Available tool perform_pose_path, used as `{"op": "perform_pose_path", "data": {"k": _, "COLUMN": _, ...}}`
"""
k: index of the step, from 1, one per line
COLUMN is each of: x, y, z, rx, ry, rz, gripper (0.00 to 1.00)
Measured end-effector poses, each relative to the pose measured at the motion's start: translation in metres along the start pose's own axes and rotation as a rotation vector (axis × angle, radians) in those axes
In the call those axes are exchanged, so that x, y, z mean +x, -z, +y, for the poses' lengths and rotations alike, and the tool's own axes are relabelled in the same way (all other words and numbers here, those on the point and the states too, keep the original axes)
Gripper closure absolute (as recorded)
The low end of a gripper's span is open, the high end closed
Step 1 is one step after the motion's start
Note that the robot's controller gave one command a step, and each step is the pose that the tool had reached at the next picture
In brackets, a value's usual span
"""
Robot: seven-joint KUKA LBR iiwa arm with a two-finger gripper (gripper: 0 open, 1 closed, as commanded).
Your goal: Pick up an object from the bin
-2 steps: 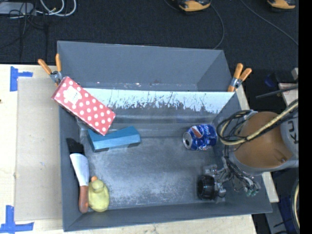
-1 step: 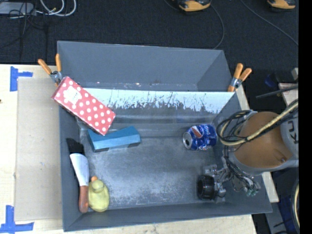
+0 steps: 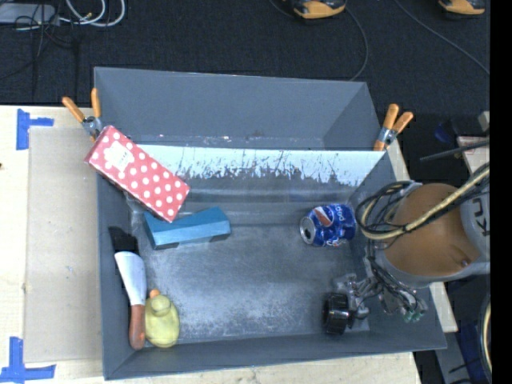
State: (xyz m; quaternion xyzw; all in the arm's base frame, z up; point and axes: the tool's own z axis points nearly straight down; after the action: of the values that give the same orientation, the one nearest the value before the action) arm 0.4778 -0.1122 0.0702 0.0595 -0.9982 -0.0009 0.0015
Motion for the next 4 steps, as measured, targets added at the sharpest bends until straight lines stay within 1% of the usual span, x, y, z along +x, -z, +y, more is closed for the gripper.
{"op": "perform_pose_path", "data": {"k": 2, "x": 0.002, "y": 0.0, "z": -0.001, "rx": -0.001, "ry": 0.001, "rz": 0.0, "gripper": 1.0}}
{"op": "perform_pose_path", "data": {"k": 3, "x": 0.004, "y": 0.05, "z": -0.005, "rx": -0.004, "ry": 0.01, "rz": 0.008, "gripper": 1.0}}
{"op": "perform_pose_path", "data": {"k": 4, "x": -0.007, "y": 0.065, "z": -0.013, "rx": 0.001, "ry": 0.004, "rz": -0.005, "gripper": 1.0}}
